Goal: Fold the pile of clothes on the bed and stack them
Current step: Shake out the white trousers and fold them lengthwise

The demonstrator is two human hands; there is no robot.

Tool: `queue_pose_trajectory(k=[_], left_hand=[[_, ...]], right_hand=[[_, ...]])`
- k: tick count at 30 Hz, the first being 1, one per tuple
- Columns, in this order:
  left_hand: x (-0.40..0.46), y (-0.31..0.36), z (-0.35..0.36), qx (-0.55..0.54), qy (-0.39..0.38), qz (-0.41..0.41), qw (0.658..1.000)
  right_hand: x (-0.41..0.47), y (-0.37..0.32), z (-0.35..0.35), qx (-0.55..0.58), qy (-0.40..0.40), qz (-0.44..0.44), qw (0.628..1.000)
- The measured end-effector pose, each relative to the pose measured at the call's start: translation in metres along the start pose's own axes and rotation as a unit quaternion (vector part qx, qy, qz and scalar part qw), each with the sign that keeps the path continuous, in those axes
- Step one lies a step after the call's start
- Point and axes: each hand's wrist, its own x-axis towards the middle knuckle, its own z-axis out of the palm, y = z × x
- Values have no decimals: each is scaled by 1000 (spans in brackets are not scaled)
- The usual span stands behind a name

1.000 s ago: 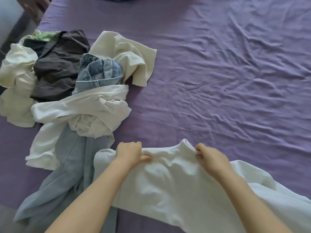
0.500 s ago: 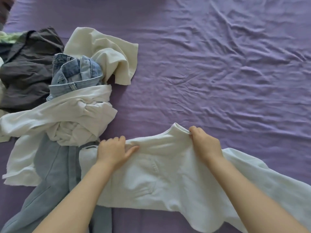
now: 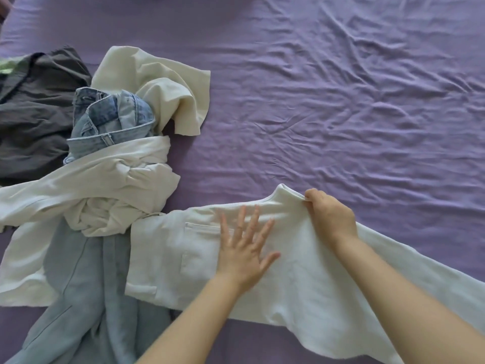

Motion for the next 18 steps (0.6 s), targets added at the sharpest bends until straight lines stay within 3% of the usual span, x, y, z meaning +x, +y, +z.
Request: queue_pose_trajectory(k=[3, 7, 10, 14, 16, 18], left_hand=[[4, -4, 19, 22, -116, -51, 992], [9, -2, 16, 39, -163, -61, 984], [14, 12, -4, 16, -197, -101, 975], [14, 68, -34, -158, -151, -178, 959], [9, 103, -45, -262, -121, -163, 943], [2, 146, -53, -283, -102, -125, 945]], right_hand=[[2, 5, 2, -56, -13, -1, 998], [-21, 14, -14, -31, 48, -85, 995], [-58, 38, -28, -37, 70, -70, 994], [-111, 88, -42, -39, 75, -5, 996], [-130, 112, -47, -21, 67, 34, 997], [-150, 143, -57, -14, 45, 82, 995]])
